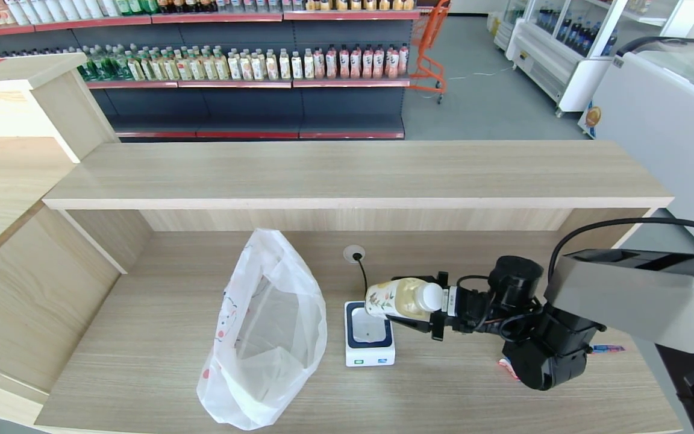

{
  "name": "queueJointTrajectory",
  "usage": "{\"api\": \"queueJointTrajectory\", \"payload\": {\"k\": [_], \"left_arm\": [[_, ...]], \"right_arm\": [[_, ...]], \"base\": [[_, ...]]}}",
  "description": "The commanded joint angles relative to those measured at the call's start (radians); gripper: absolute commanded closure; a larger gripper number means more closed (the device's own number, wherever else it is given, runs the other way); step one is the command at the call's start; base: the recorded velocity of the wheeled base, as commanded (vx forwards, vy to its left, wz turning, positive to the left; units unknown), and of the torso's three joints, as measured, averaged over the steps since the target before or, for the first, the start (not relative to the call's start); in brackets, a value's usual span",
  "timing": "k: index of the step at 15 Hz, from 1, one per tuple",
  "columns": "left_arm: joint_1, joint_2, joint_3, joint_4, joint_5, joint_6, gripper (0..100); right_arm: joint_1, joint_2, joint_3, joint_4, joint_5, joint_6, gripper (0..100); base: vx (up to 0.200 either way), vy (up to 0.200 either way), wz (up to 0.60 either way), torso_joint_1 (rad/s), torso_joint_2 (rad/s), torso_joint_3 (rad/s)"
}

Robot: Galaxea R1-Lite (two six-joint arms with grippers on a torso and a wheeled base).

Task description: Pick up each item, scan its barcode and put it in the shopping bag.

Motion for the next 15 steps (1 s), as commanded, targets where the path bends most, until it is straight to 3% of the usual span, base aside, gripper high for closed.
{"api": "queueJointTrajectory", "payload": {"k": [1,7,15], "left_arm": [[0.000,0.000,0.000,0.000,0.000,0.000,0],[0.000,0.000,0.000,0.000,0.000,0.000,0],[0.000,0.000,0.000,0.000,0.000,0.000,0]], "right_arm": [[0.001,0.021,-0.027,0.000,0.009,-0.013,100],[0.001,0.087,-0.077,0.000,0.095,-0.100,100],[0.001,0.140,-0.156,0.000,0.134,-0.114,100]], "base": [[0.000,0.000,0.00,0.000,0.00,0.000],[0.000,0.000,0.00,0.000,0.00,0.000],[0.000,0.000,0.00,0.000,0.00,0.000]]}}
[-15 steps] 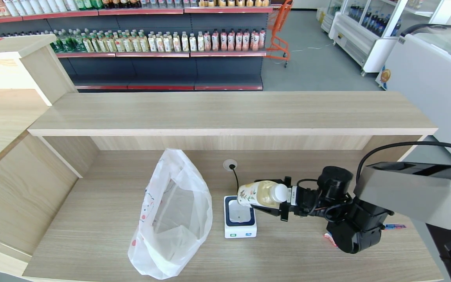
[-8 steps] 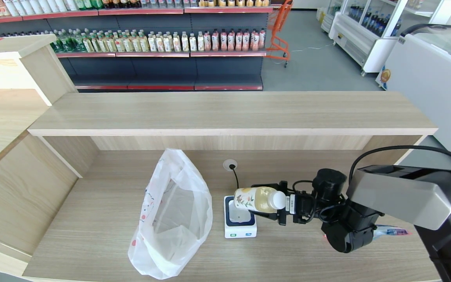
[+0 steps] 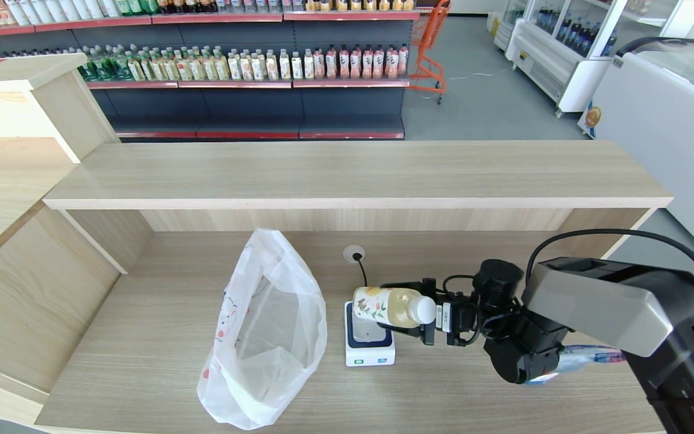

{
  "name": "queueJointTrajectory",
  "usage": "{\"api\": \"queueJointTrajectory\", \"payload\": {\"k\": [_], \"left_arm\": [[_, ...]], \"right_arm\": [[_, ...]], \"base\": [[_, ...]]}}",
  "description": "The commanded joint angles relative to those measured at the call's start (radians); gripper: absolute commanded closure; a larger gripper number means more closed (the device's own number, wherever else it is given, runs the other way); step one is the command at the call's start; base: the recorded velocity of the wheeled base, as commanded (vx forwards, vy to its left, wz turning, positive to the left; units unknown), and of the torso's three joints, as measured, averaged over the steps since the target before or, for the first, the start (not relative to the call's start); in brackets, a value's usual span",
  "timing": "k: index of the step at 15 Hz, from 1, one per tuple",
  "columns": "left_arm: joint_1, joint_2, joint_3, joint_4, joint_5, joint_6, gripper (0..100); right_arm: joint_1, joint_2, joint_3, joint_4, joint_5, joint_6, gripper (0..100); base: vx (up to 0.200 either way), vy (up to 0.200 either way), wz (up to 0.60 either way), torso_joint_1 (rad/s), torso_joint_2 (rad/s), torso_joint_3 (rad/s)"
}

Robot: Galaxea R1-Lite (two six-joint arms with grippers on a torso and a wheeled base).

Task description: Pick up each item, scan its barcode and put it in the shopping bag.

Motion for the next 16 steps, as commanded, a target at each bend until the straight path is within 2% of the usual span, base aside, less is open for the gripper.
{"api": "queueJointTrajectory", "payload": {"k": [1,12,16], "left_arm": [[0.000,0.000,0.000,0.000,0.000,0.000,0],[0.000,0.000,0.000,0.000,0.000,0.001,0],[0.000,0.000,0.000,0.000,0.000,0.000,0]], "right_arm": [[0.000,0.017,-0.005,0.004,-0.002,-0.006,100],[-0.003,0.008,0.001,0.016,0.010,-0.008,100],[-0.020,-0.071,0.002,0.033,-0.020,0.190,100]], "base": [[0.000,0.000,0.00,0.000,0.00,0.000],[0.000,0.000,0.00,0.000,0.00,0.000],[0.000,0.000,0.00,0.000,0.00,0.000]]}}
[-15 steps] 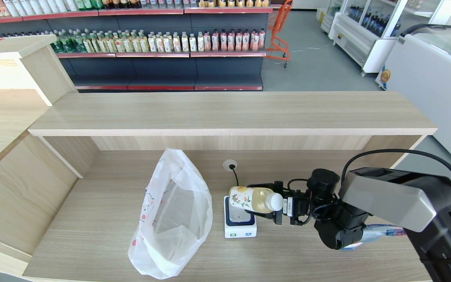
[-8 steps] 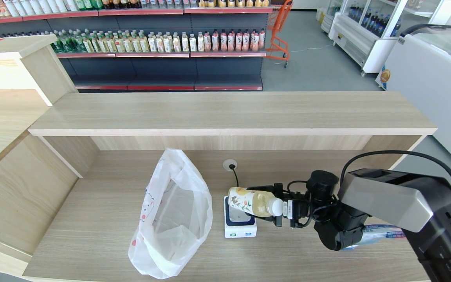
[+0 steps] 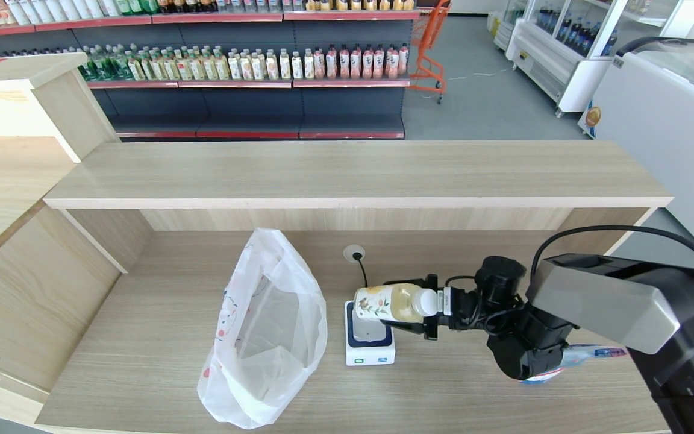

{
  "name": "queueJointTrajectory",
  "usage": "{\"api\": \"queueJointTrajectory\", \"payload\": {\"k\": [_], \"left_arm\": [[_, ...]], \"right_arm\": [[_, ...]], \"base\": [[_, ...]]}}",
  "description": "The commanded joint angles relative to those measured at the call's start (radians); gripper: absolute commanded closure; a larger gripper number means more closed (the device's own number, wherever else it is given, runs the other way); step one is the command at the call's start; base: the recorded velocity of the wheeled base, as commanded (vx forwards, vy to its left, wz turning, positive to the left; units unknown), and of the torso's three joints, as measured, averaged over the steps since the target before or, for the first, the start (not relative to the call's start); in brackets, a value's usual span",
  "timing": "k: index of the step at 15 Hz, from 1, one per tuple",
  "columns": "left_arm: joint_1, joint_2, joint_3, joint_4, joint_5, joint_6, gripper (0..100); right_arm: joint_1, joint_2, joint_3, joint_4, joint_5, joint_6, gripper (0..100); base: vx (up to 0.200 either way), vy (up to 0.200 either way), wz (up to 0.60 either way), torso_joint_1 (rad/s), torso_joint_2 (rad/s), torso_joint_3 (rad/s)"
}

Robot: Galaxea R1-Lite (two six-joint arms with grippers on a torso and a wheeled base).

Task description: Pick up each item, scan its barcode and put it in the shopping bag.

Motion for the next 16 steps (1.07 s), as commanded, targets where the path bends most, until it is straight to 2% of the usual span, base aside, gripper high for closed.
{"api": "queueJointTrajectory", "payload": {"k": [1,4,8,10,13,14,15,16], "left_arm": [[0.000,0.000,0.000,-0.001,0.000,0.000,0],[0.000,0.000,0.000,-0.001,0.000,0.002,0],[0.000,0.000,0.000,-0.001,0.000,0.000,0],[0.000,0.000,0.000,-0.001,0.000,0.002,0],[0.000,0.000,0.000,-0.001,0.000,0.000,0],[0.000,0.000,0.000,-0.001,0.000,0.000,0],[0.000,0.000,0.000,-0.001,0.000,0.000,0],[0.000,0.000,0.000,-0.001,0.000,0.002,0]], "right_arm": [[-0.010,-0.062,0.003,-0.009,-0.009,0.054,100],[-0.018,-0.147,0.048,-0.009,-0.010,0.160,100],[-0.043,-0.306,0.207,0.031,-0.067,0.343,100],[-0.050,-0.384,0.261,0.096,-0.168,0.458,100],[-0.055,-0.504,0.347,0.187,-0.440,0.663,100],[-0.055,-0.532,0.379,0.216,-0.586,0.728,100],[-0.055,-0.555,0.407,0.239,-0.678,0.794,100],[-0.052,-0.576,0.427,0.256,-0.722,0.846,100]], "base": [[0.000,0.000,0.00,0.000,0.00,0.000],[0.000,0.000,0.00,0.000,0.00,0.000],[0.000,0.000,0.00,0.000,0.00,0.000],[0.000,0.000,0.00,0.000,0.00,0.000],[0.000,0.000,0.00,0.000,0.00,0.000],[0.000,0.000,0.00,0.000,0.00,0.000],[0.000,0.000,0.00,0.000,0.00,0.000],[0.000,0.000,0.00,0.000,0.00,0.000]]}}
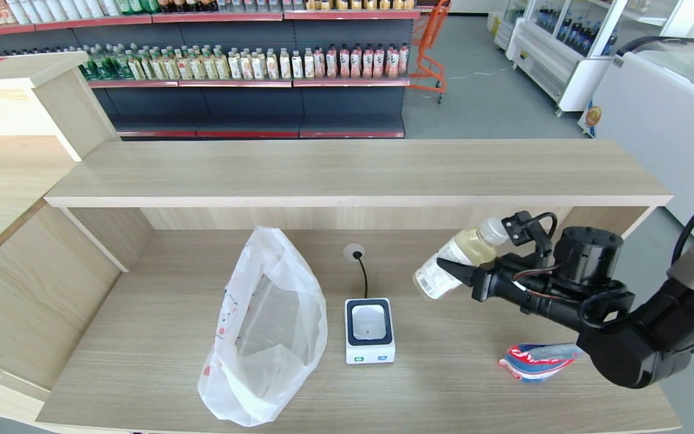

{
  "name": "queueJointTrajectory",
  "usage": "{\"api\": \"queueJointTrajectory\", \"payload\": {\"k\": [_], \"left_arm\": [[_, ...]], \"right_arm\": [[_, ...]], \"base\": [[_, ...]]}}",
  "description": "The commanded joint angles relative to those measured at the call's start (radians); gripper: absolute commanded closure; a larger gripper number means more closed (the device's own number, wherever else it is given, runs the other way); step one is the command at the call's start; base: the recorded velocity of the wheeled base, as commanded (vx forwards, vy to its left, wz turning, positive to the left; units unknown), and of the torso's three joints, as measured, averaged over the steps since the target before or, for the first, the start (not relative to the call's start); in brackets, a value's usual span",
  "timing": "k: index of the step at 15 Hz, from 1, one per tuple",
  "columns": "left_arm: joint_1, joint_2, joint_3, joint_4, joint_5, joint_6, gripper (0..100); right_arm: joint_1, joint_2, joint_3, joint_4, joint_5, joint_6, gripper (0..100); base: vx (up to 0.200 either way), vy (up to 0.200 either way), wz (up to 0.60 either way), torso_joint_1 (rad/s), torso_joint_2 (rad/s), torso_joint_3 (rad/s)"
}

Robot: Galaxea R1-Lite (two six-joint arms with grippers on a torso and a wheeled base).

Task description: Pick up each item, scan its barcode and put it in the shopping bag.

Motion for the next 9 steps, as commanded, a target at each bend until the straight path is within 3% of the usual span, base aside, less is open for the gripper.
{"api": "queueJointTrajectory", "payload": {"k": [1,4,9], "left_arm": [[0.000,0.000,0.000,0.000,0.000,0.000,0],[0.000,0.000,0.000,0.000,0.000,0.000,0],[0.000,0.000,0.000,0.000,0.000,0.003,0]], "right_arm": [[0.002,-0.101,0.068,0.038,-0.055,0.059,100],[0.002,-0.262,0.174,0.169,-0.090,0.091,100],[0.013,-0.430,0.223,0.339,-0.092,0.096,100]], "base": [[0.000,0.000,0.00,0.000,0.00,0.000],[0.000,0.000,0.00,0.000,0.00,0.000],[0.000,0.000,0.00,0.000,0.00,0.000]]}}
